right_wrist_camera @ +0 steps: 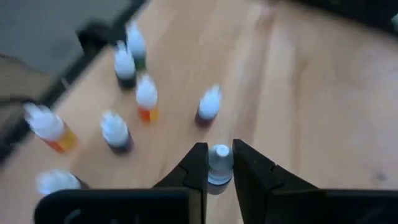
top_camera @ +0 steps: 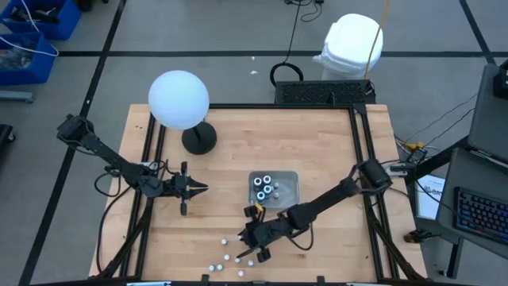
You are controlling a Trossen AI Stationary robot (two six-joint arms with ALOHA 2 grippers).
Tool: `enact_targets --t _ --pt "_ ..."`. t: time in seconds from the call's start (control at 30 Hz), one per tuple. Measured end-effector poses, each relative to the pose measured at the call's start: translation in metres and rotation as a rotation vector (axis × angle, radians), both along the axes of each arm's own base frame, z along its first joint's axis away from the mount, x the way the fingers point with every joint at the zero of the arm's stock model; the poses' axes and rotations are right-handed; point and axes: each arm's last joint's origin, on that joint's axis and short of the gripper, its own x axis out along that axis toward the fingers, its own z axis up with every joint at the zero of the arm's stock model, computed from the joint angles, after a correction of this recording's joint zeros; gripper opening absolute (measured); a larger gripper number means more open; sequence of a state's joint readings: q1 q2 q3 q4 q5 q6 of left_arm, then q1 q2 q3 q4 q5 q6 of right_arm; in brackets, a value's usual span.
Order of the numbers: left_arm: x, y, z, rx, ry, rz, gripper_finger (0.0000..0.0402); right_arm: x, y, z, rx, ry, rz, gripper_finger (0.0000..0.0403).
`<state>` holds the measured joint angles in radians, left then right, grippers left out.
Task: Pick & Place food coloring
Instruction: Put the small dark purple food coloring bottle into the gray bin
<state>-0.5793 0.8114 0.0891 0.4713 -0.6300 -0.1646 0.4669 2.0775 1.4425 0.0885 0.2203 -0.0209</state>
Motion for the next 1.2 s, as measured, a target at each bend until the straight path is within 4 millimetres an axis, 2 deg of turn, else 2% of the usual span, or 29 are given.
enact_targets --t 0.13,0.3,0.43,0.57,0.7,0.83,0.97,1.2 --pt "0.0 0.0 0.0 0.003 0.004 0.0 0.0047 -0.017 0.003 0.039 -0.124 -0.024 -0.057 0.0041" --pt "0.0 0.0 0.0 -0.001 0.004 0.0 0.0047 -0.053 -0.005 0.079 -0.25 0.002 -0.22 0.0042" --pt "0.0 0.0 -0.001 -0.014 0.008 0.003 0.0047 -0.081 -0.02 0.081 -0.291 0.024 -0.321 0.0043" --pt "0.0 0.0 -0.001 -0.013 0.011 0.003 0.0047 -0.111 -0.04 0.083 -0.235 -0.01 -0.421 0.0042" --pt "0.0 0.0 -0.002 -0.01 0.015 0.004 0.0047 -0.137 -0.062 0.067 -0.186 -0.043 -0.522 0.0042" --pt "0.0 0.0 -0.002 -0.006 0.015 0.003 0.0047 -0.15 -0.083 0.044 -0.06 -0.106 -0.56 0.0042" --pt "0.0 0.0 -0.002 -0.01 0.014 0.004 0.0047 -0.153 -0.1 0.017 0.038 -0.101 -0.542 0.0042" --pt "0.0 0.0 -0.001 -0.01 0.012 0.008 0.0047 -0.14 -0.111 -0.006 0.081 -0.043 -0.553 0.0042"
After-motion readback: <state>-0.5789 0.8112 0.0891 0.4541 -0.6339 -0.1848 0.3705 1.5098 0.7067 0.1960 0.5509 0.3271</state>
